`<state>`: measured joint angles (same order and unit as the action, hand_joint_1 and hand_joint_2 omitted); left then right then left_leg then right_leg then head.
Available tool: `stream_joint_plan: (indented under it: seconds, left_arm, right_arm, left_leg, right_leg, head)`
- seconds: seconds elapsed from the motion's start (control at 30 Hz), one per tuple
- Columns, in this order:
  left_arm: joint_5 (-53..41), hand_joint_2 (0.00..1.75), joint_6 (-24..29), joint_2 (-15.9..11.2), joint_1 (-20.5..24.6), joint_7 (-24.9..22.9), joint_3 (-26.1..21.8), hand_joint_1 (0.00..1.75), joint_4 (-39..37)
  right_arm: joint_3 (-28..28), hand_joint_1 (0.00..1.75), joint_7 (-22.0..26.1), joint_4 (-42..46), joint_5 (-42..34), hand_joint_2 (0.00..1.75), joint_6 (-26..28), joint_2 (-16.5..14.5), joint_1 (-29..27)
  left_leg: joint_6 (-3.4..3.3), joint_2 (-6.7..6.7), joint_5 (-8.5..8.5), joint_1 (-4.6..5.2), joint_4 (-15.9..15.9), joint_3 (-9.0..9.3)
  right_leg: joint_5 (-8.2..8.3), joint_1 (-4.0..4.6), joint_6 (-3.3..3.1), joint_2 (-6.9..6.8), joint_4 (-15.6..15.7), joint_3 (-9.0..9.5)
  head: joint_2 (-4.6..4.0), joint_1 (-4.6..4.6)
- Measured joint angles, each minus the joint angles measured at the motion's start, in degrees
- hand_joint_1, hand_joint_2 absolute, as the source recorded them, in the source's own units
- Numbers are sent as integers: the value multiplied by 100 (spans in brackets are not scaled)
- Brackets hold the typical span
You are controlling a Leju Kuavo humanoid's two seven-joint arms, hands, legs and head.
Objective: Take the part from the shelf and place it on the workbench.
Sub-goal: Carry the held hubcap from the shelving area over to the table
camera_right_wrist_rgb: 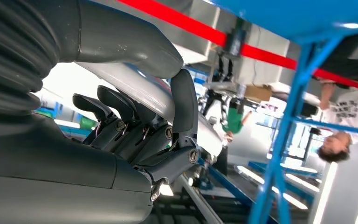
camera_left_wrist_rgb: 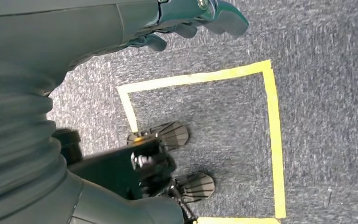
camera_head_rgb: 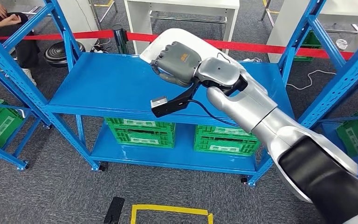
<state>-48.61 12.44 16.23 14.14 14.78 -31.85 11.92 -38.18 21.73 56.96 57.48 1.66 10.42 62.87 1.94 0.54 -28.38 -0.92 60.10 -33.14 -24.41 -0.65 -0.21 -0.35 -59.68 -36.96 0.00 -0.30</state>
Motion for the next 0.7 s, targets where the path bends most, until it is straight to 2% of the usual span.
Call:
stream_joint_plan:
  seconds: [0.07,0.1,0.13,0.17,0.23,0.27,0.3,0.33,0.43,0.47,0.53,0.6,0.63,0.7]
  left_arm:
    - [1,175,0,2,12,2,0,0,-1]
    - [3,175,0,4,17,6,-1,0,0]
    - [8,175,0,5,25,12,-1,0,1]
    - [14,175,0,5,35,20,-2,0,2]
    - [33,175,0,3,49,29,-2,0,1]
    - [42,175,1,2,52,32,-2,0,0]
    - [51,175,4,1,53,34,-3,0,-1]
    - [58,175,8,0,55,37,-3,0,-1]
    - [78,175,33,3,77,49,-4,0,1]
    - [83,175,42,2,86,55,-5,0,1]
    - [96,175,52,2,97,67,-6,0,0]
    - [107,175,52,1,98,80,-9,0,-1]
    - [109,175,52,-2,98,84,-10,0,-2]
    - [107,175,52,-10,99,85,-13,0,-2]
  right_arm:
    - [0,175,12,-14,10,175,-32,-82,42]
    - [0,175,15,-21,14,175,-54,-109,57]
    - [0,175,18,-27,15,175,-72,-133,77]
    - [0,175,19,-36,16,175,-87,-158,102]
    - [-4,175,21,-63,20,175,-122,-227,142]
    - [-10,175,22,-84,23,175,-139,-267,150]
    - [-18,175,23,-104,27,175,-155,-304,153]
    - [-27,175,25,-123,28,175,-168,-340,161]
    - [-44,175,27,-167,28,175,-196,-434,278]
    - [-46,175,30,-177,26,175,-201,-463,333]
    - [-46,175,41,-197,19,175,-209,-508,406]
    - [-48,175,52,-221,13,175,-216,-524,436]
    - [-48,175,56,-231,12,175,-219,-529,448]
    - [-48,175,60,-257,11,175,-222,-533,471]
  left_leg:
    - [-105,8,69,5,-6,-38]
    - [-154,9,102,1,-15,-56]
    - [-202,8,135,-8,-25,-81]
    - [-244,4,168,-15,-33,-113]
    - [-285,-3,222,-3,-29,-192]
    - [-291,-6,247,5,-25,-227]
    - [-291,-9,268,11,-20,-257]
    - [-286,-8,286,15,-13,-280]
    - [-241,-3,334,29,8,-331]
    - [-212,-5,355,33,9,-347]
    - [-138,-11,405,33,-11,-368]
    - [-71,-11,416,30,-20,-391]
    - [-39,-11,341,30,56,-433]
    - [24,-16,-17,15,567,-646]
  right_leg:
    - [47,-1,76,4,27,-23]
    - [12,-9,107,4,-3,-43]
    - [-94,-14,131,4,-126,-100]
    - [-280,-18,150,7,-387,-211]
    - [-722,-18,175,15,-1185,-522]
    - [-862,-17,177,18,-1518,-635]
    - [-894,-16,170,20,-1655,-650]
    - [-824,-13,152,21,-1557,-547]
    - [-436,29,54,18,-391,163]
    - [-374,51,30,18,-114,309]
    - [-336,90,3,21,13,347]
    - [-266,70,-56,13,61,333]
    - [-224,51,-93,2,90,323]
    - [-152,21,-150,-18,126,278]
  head:
    - [0,2]
    - [0,3]
    - [0,5]
    - [0,8]
    - [0,9]
    - [0,9]
    - [0,8]
    - [0,9]
    - [0,7]
    - [0,8]
    - [0,8]
    - [0,8]
    - [0,2]
    - [0,-9]
